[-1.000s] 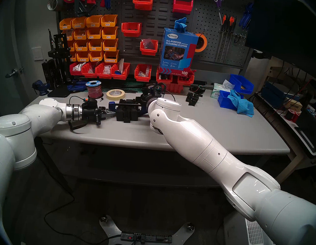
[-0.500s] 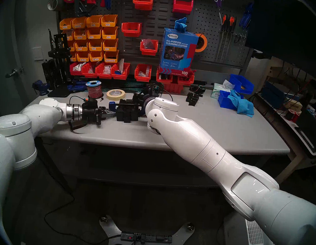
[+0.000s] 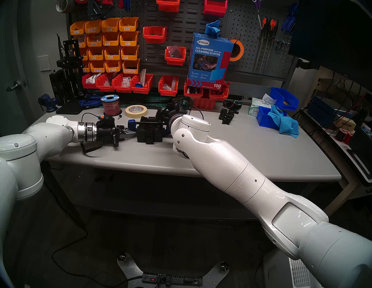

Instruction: Clamp the two 3D printed pieces together with the clamp

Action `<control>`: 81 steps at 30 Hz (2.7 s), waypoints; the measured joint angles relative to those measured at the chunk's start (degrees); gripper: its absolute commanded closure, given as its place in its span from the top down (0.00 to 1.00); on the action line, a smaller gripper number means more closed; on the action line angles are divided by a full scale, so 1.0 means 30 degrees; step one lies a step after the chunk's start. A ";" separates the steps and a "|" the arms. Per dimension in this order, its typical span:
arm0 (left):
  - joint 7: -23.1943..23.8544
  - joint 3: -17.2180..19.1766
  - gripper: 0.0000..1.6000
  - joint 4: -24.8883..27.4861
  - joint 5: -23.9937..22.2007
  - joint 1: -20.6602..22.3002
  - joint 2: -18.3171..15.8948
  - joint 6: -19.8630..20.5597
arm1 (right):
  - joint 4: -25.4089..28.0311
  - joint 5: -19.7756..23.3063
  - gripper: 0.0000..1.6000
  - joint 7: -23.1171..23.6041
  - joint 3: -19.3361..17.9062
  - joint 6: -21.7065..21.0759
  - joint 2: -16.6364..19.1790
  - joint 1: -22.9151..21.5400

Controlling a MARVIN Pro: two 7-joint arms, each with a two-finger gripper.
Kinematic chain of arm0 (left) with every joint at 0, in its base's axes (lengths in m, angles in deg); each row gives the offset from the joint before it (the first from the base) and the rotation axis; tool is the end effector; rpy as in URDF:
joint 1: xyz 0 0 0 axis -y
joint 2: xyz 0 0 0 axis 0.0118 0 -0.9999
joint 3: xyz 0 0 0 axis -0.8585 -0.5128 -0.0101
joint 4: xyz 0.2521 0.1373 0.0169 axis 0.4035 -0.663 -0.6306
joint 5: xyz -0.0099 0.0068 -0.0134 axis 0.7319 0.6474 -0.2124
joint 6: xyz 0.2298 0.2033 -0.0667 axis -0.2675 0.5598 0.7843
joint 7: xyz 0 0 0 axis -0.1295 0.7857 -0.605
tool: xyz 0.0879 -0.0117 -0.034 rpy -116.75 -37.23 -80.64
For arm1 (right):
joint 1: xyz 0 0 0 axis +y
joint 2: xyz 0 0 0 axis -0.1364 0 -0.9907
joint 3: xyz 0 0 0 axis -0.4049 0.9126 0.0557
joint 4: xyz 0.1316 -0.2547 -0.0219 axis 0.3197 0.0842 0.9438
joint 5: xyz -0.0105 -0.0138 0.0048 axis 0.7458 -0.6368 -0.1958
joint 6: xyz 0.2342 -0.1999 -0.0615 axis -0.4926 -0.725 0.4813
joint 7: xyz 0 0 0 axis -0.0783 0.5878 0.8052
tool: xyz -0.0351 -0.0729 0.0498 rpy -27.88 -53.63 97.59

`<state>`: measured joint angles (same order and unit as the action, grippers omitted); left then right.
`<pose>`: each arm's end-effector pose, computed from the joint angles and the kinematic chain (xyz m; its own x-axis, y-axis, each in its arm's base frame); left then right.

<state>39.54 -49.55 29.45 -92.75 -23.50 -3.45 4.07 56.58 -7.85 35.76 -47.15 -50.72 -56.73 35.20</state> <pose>0.5383 0.1995 -0.2299 -0.0324 -0.3114 0.9497 -0.8707 -0.4578 -0.1799 0.4941 0.2361 -0.1484 0.3513 -0.2274 0.9082 0.1856 -0.9339 -0.3056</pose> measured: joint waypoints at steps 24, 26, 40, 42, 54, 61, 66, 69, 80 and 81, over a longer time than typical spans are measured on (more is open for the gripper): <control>0.0008 0.0021 0.00 0.0020 -0.0001 0.0000 0.0064 0.0002 | 0.0562 -0.1847 1.00 -0.0592 0.1861 0.0326 0.0742 -0.0081; 0.0008 0.0025 0.00 0.0021 -0.0002 0.0000 0.0073 0.0002 | 0.0605 -0.2160 1.00 -0.0714 0.2121 0.0391 0.0800 -0.0079; 0.0019 0.0047 0.00 0.0073 -0.0003 0.0002 0.0208 0.0001 | 0.0715 -0.4114 1.00 -0.1518 0.3681 0.0690 0.1196 -0.0139; 0.0022 0.0048 0.00 0.0099 -0.0002 0.0002 0.0243 0.0001 | 0.0715 -0.4375 1.00 -0.1651 0.3864 0.0708 0.1260 -0.0176; 0.0055 0.0064 0.00 0.0382 0.0014 -0.0005 0.0560 -0.0005 | 0.0789 -0.6062 1.00 -0.2795 0.4872 0.0835 0.1471 -0.0781; 0.0074 0.0064 0.00 0.0508 0.0024 0.0001 0.0668 -0.0006 | 0.0838 -0.6675 1.00 -0.3319 0.5266 0.0894 0.1560 -0.1046; 0.0076 0.0064 0.00 0.0577 0.0035 0.0004 0.0716 -0.0020 | 0.0866 -0.6994 1.00 -0.3731 0.5458 0.0926 0.1608 -0.1200; 0.0067 0.0064 0.00 0.0614 0.0037 0.0004 0.0738 -0.0033 | 0.0889 -0.7020 1.00 -0.3981 0.5460 0.0994 0.1613 -0.1203; 0.0009 0.0072 0.00 0.0746 0.0029 0.0012 0.0792 -0.0117 | 0.0894 -0.6940 1.00 -0.5055 0.5195 0.1502 0.1653 -0.0615; -0.0004 0.0073 0.00 0.0759 0.0029 0.0012 0.0797 -0.0128 | 0.0894 -0.6941 1.00 -0.5131 0.5181 0.1540 0.1652 -0.0579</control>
<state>39.53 -49.33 31.73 -92.67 -23.46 -1.05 3.69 59.26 -28.67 20.37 -31.61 -46.10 -51.77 33.46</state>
